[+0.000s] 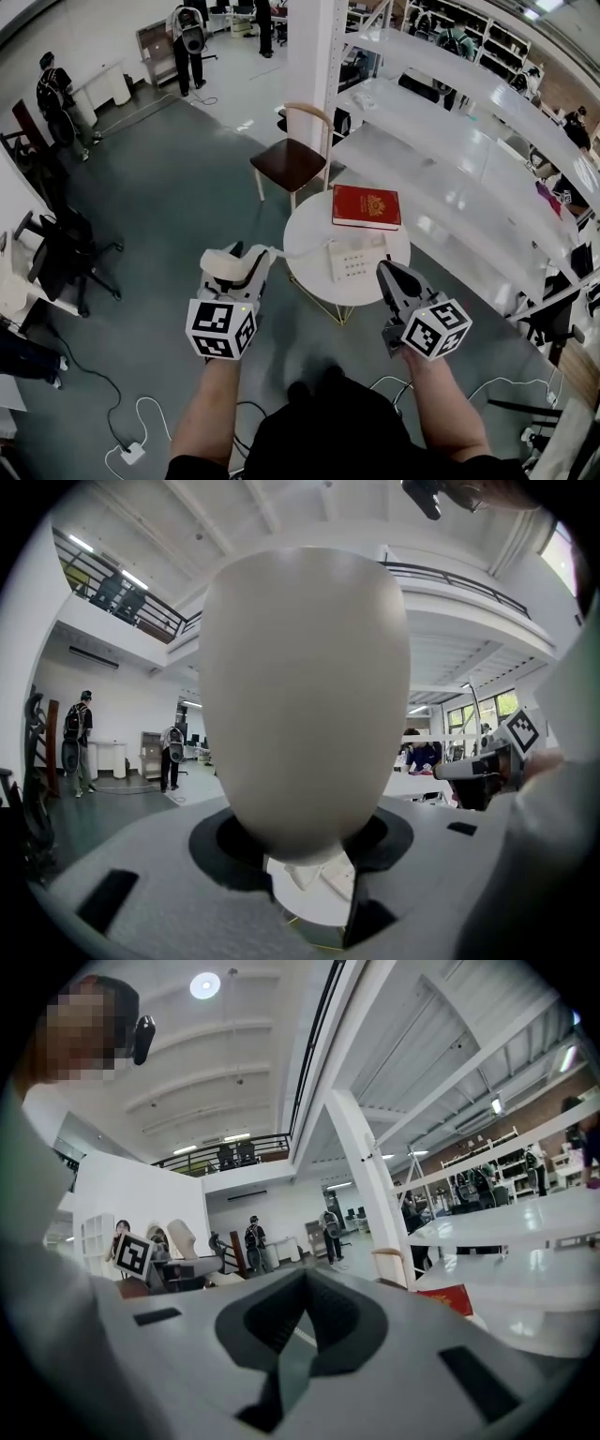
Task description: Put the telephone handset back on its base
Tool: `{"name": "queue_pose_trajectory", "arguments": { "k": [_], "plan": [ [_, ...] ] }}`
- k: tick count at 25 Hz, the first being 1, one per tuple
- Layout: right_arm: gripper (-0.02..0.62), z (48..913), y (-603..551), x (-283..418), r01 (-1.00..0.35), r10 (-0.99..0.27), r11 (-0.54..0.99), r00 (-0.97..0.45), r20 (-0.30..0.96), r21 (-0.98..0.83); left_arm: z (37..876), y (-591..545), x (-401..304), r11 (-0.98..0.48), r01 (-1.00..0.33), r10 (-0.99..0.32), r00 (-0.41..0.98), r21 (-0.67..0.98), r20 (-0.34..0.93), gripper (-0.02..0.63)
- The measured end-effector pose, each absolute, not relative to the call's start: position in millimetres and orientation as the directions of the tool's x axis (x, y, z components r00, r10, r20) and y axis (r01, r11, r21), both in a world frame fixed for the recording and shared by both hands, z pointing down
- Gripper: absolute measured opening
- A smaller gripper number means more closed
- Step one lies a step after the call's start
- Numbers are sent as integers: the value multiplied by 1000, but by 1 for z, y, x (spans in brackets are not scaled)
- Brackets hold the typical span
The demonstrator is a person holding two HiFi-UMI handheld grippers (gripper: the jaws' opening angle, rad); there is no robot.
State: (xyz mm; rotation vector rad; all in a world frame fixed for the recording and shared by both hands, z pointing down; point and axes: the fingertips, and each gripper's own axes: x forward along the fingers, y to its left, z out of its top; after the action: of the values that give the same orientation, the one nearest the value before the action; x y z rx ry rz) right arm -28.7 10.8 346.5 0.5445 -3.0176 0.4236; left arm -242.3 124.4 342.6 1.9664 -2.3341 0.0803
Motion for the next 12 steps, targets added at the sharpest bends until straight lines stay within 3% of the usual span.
{"name": "queue_pose_trajectory", "arguments": {
  "k": [12],
  "plan": [
    [5,366,-109,-57,-378,-375,871,-924,74,-314,350,3,-269,114,-993,-985,-115,-18,131,207]
  ]
}}
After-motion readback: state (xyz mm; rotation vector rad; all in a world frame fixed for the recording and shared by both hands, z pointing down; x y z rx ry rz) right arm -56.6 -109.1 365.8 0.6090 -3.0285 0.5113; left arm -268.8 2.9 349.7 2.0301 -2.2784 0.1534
